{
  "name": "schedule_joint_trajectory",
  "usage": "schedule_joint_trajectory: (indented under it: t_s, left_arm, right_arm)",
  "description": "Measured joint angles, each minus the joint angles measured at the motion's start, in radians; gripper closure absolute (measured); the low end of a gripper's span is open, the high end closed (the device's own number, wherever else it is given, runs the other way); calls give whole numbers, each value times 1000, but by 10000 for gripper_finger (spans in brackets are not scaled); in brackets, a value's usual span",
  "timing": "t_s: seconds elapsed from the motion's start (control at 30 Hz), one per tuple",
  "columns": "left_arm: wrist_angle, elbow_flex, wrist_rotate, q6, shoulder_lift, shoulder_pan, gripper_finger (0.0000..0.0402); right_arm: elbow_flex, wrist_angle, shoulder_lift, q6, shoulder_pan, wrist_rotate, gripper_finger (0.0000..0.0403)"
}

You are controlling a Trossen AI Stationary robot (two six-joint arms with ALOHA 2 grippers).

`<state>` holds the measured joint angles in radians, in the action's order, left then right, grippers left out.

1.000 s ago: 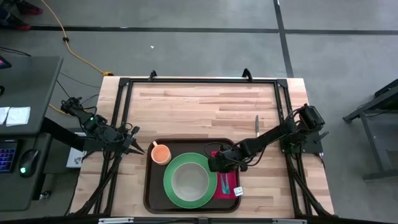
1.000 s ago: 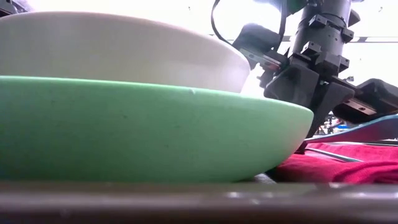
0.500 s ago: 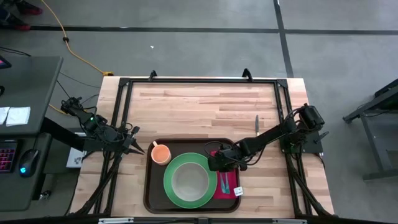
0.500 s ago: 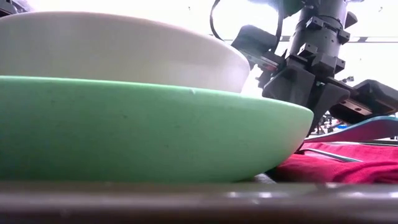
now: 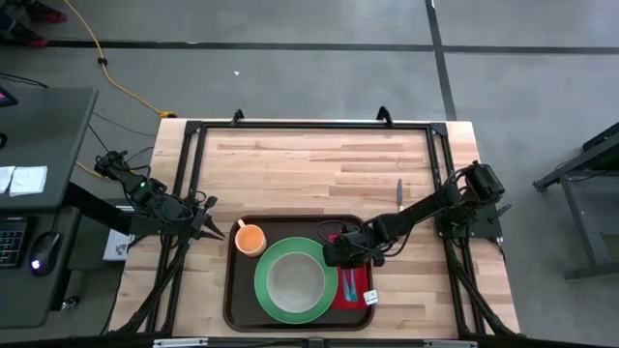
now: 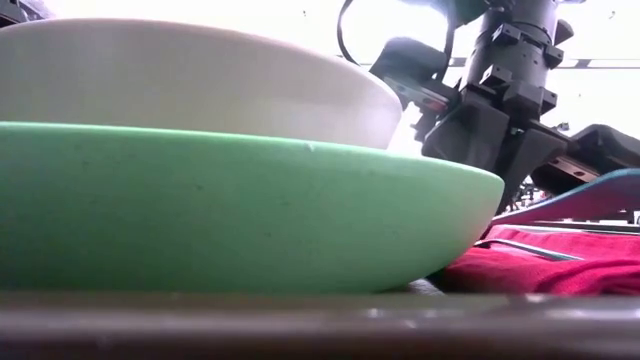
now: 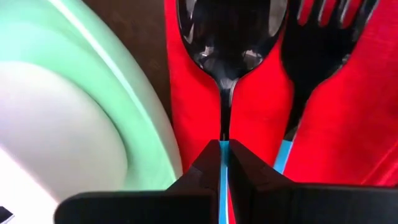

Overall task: Set up tray
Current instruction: Put the spoon on the top of the table napkin between the green and blue fork on the brown serving tray

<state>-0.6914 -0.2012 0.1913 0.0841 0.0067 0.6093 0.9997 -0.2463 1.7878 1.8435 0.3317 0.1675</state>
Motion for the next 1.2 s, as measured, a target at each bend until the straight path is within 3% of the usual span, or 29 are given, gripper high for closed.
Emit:
schedule_joint_trajectory:
  t_s: [0.33,0.6,1.2]
  left_arm:
    - [0,0,0,0,0,0,330]
    - [0,0,0,0,0,0,330]
    - [0,0,0,0,0,0,330]
  right_arm:
    - [1,22,7,0,0,1,402]
    - [1,153,79,17,0,49,402]
    - [2,124,72,10,0,57,402]
